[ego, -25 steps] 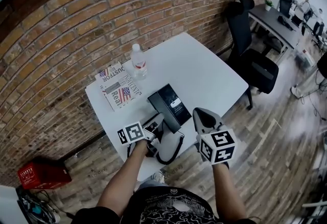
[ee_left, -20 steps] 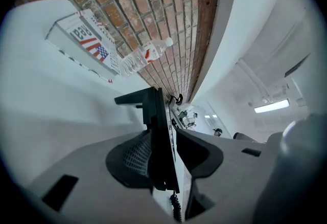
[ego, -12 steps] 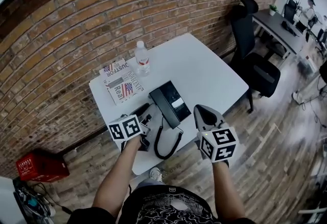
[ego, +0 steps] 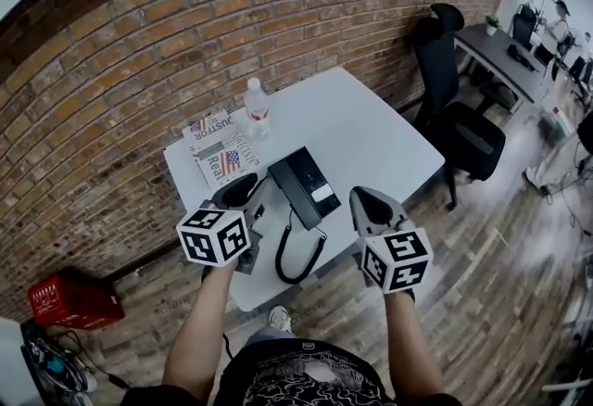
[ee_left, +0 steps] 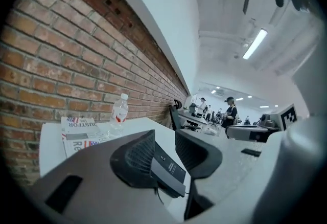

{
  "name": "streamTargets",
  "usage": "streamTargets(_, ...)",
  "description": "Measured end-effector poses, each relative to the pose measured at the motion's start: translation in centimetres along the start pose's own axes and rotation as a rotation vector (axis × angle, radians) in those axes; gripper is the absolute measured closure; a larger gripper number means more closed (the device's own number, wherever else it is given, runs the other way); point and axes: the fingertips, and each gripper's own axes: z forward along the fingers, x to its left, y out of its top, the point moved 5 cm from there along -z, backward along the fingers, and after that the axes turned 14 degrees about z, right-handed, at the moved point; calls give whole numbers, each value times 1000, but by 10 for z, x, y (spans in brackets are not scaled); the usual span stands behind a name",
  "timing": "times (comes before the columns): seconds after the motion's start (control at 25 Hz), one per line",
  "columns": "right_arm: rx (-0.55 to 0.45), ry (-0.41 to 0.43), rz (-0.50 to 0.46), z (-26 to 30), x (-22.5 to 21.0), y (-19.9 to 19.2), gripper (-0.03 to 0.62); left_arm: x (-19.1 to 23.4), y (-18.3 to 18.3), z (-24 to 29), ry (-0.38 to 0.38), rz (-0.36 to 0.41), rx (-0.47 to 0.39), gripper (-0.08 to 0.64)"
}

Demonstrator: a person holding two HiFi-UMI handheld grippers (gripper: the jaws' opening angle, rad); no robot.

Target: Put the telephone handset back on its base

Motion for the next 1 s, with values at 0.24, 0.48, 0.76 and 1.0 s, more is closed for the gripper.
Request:
streamTargets(0.24,-10,3,-4,-14,2,3,591,-13,19,-27,67,148,14,491)
streamTargets(0.48,-6,3,-16,-22,2,4,591,-27,26,-42,112,234,22,519)
streamTargets(0.76,-3,-3,-15,-26,0,3,591,-32,26,-41,124,285,40,540)
streamTargets(1.0,-6,-13,-10,-25,-3,2,592,-31,25,-37,115,272,39,546)
